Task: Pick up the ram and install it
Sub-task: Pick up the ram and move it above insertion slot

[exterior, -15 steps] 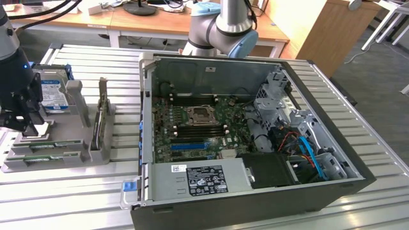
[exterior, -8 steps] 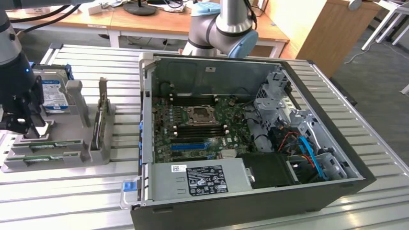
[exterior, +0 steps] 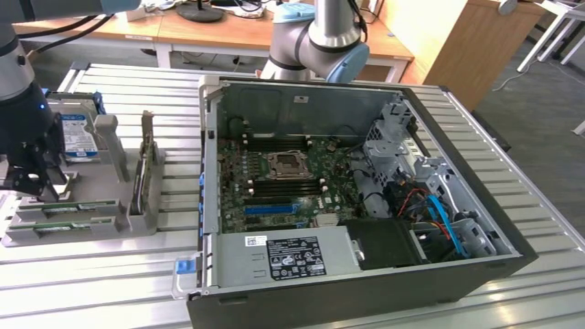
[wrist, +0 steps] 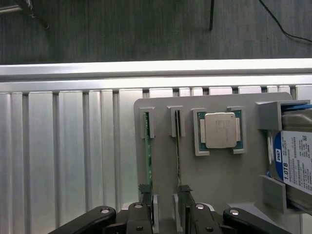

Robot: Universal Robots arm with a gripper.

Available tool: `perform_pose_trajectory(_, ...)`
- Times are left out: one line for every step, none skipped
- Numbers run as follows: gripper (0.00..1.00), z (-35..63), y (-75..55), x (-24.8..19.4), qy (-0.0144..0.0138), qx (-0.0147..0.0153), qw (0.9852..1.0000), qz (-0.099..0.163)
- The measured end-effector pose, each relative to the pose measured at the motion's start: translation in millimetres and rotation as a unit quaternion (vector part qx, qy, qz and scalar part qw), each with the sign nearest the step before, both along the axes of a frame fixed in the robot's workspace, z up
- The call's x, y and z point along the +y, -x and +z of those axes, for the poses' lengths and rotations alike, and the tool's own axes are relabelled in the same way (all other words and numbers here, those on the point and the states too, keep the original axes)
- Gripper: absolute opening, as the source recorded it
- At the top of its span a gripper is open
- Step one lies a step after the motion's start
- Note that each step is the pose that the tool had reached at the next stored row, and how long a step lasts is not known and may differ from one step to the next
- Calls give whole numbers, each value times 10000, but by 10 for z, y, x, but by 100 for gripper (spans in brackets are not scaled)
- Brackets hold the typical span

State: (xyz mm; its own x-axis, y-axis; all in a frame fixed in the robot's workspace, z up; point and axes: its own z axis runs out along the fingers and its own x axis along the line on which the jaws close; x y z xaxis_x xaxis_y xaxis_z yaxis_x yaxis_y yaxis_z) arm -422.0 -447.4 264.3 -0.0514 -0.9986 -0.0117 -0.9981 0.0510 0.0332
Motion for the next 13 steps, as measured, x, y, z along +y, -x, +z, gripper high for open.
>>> perform_pose_trajectory(36, -11, 0, 0, 0, -2, 10000, 0)
perform_pose_trajectory(36, -22, 0, 0, 0, -3, 10000, 0)
perform_pose_trajectory(36, -32, 0, 0, 0, -4, 10000, 0)
perform_pose_trajectory(36, -42, 0, 0, 0, -5, 10000, 0)
perform_pose_trajectory(36, -50, 0, 0, 0, -6, 10000, 0)
perform_pose_trajectory(36, -53, 0, 0, 1, -7, 10000, 0)
perform_pose_trajectory(36, -54, 0, 0, 0, -8, 10000, 0)
perform_pose_trajectory(36, -56, 0, 0, -1, -10, 10000, 0)
perform_pose_trajectory(36, -58, 0, 0, -2, -14, 10000, 0)
perform_pose_trajectory(36, -59, 0, 0, -3, -16, 10000, 0)
perform_pose_trajectory(36, -59, 0, 0, -3, -17, 10000, 0)
perform_pose_trajectory(36, -60, 0, 0, -3, -18, 10000, 0)
perform_pose_trajectory(36, -60, 0, 0, -3, -18, 10000, 0)
